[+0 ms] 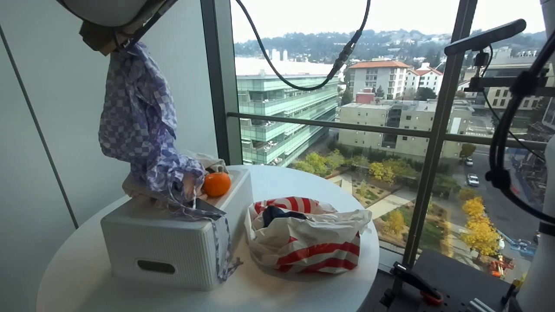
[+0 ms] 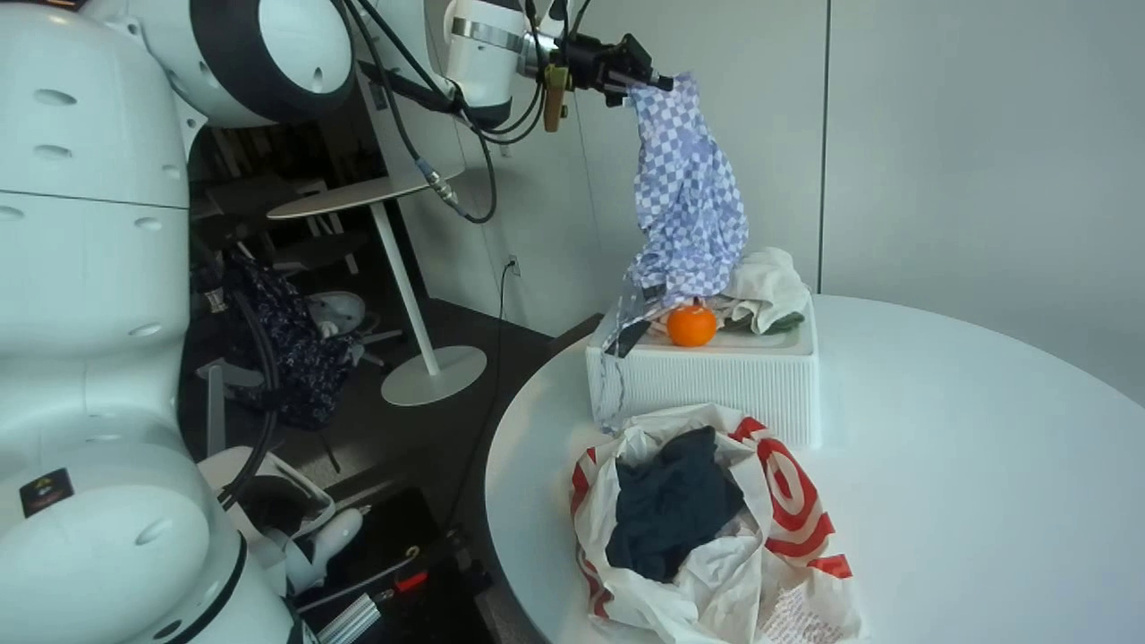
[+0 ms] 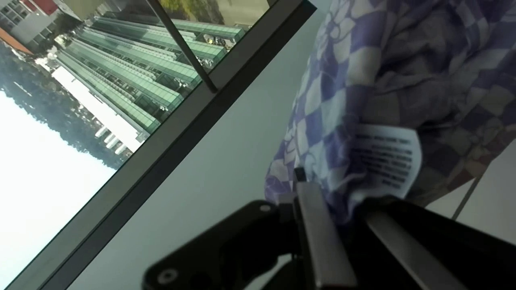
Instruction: Take the clothing off of the carrier bag
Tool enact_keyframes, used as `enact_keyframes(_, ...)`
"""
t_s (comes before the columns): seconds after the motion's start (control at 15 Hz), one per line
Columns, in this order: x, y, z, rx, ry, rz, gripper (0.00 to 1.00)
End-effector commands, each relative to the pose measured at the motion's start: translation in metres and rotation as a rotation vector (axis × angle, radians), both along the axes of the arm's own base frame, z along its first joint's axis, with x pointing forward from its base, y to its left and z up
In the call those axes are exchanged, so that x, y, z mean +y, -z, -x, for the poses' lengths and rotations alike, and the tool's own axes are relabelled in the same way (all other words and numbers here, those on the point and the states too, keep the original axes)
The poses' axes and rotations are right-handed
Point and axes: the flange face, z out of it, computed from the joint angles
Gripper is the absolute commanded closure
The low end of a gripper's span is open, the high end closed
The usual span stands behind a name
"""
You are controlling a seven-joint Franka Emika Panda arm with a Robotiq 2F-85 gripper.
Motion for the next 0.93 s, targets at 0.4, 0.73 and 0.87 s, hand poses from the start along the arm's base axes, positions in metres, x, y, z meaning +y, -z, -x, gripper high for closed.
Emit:
enact_keyframes(0.4, -0.072, 0.043, 0.000, 0.346, 0.043, -0.047, 0.96)
enact_keyframes(0.73, -0.102, 0.118, -0.021, 0.420, 0.004, -0.133, 0.97)
enact_keyframes(0.87, -0.108, 0.146, -0.025, 0.443, -0.013, -0.161, 0.97)
